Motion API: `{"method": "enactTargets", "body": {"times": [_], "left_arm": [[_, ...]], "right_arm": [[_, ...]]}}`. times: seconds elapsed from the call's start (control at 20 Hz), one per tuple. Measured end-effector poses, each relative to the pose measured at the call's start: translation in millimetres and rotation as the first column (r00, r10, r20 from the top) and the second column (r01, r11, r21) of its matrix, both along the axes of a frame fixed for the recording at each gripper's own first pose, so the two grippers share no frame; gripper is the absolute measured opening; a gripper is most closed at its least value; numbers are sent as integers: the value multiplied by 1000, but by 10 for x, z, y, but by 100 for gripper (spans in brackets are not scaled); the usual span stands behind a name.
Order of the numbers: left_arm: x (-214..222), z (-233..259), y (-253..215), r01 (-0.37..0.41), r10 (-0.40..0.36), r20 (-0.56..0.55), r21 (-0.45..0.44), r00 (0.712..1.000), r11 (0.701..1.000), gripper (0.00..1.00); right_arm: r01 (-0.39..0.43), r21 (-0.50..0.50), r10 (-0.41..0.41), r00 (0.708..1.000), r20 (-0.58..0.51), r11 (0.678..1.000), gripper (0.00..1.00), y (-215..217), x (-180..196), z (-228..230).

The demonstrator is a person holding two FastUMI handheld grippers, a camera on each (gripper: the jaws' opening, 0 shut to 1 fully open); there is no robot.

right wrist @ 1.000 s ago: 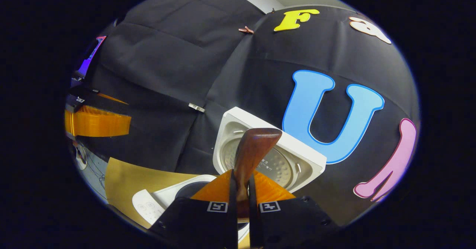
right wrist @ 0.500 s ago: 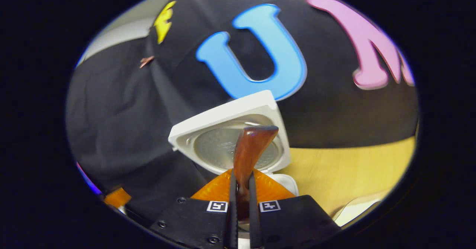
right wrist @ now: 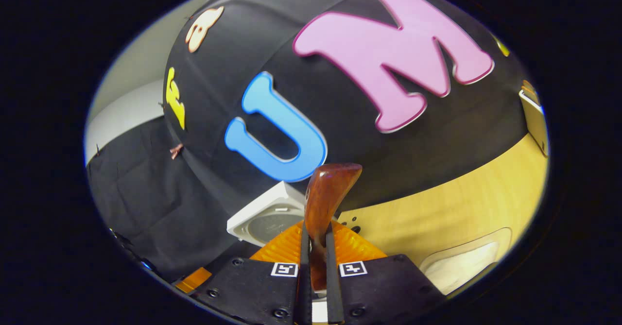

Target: Close the left gripper, press the button to open the rice cooker; take a wooden spoon from the chopstick holder with the right hand, scoop a spoonful of rice and pour it into the rice cooker, then put the wooden spoon back into the chopstick holder.

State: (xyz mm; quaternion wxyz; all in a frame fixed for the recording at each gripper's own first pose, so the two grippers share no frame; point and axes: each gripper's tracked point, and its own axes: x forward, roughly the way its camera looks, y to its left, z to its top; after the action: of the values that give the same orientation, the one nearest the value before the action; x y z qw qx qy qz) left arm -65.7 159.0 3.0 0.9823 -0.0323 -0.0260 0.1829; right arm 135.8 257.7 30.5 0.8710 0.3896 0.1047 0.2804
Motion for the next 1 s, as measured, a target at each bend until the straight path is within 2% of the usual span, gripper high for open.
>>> {"method": "enactTargets", "body": {"times": [0.25,0.45,0.6,0.85,1.0], "left_arm": [[340,77,-282,73,-73,-8,21,997,997,94],[554,119,-501,114,-114,-15,31,993,993,94],[667,131,-674,136,-135,-21,28,991,990,94],[810,105,-950,163,-161,-41,31,986,986,94],[849,130,-1075,164,-162,-56,44,985,985,94]], "right_arm": [[153,-40,-152,988,25,987,16,-1278,-56,-29],[280,-63,-280,960,10,958,16,-2264,-196,-247],[356,-120,-360,933,-19,927,16,-2917,-310,-570],[409,-232,-436,897,-78,883,16,-3515,-402,-1269],[389,-282,-435,892,-121,877,16,-3613,-402,-1693]]}}
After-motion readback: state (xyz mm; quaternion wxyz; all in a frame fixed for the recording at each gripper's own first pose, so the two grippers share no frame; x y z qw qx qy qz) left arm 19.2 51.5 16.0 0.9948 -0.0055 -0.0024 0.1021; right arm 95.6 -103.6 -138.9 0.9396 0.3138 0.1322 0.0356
